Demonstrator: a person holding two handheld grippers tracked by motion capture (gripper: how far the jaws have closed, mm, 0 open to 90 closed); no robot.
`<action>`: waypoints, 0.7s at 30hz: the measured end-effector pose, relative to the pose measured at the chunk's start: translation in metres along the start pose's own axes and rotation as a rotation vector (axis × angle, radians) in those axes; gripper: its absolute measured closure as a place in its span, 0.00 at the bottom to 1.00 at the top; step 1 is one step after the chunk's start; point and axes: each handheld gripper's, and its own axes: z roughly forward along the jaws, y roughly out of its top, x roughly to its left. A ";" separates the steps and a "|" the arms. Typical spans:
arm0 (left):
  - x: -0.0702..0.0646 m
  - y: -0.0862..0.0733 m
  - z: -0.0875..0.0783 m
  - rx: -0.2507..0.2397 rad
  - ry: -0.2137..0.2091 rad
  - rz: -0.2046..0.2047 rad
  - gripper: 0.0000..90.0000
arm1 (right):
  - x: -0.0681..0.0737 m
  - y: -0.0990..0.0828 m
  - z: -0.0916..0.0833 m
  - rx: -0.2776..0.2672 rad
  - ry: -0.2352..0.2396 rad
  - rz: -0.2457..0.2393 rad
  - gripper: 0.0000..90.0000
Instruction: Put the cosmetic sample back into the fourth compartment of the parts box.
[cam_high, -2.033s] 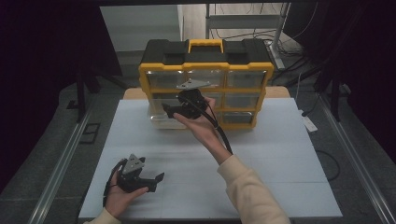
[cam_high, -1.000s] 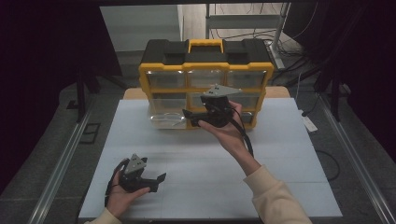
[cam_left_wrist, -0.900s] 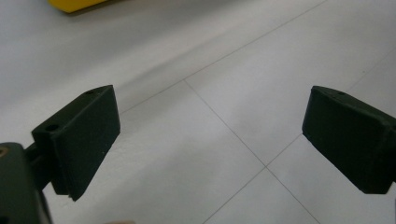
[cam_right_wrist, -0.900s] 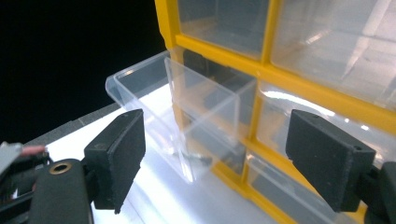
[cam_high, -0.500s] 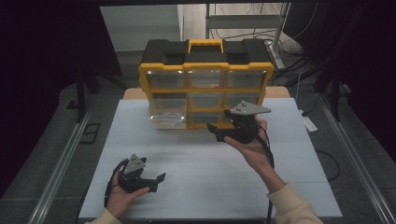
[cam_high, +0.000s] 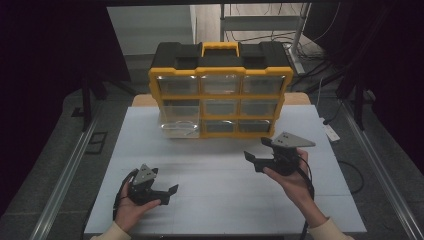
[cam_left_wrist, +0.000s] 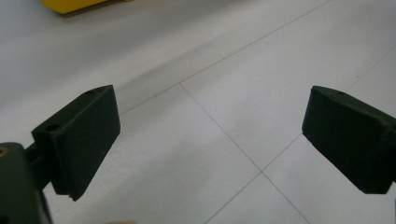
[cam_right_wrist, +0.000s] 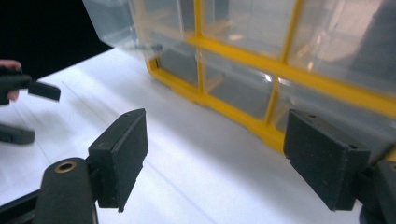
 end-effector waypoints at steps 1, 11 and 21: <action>0.000 0.000 0.000 0.001 0.001 -0.001 0.06 | -0.001 -0.006 -0.003 -0.003 -0.001 0.008 0.26; 0.002 0.000 -0.001 -0.005 0.004 0.002 0.06 | -0.022 -0.061 -0.034 0.022 -0.057 0.078 0.26; 0.005 0.000 -0.004 -0.019 0.005 0.001 0.06 | -0.034 -0.097 -0.051 0.069 -0.089 0.104 0.25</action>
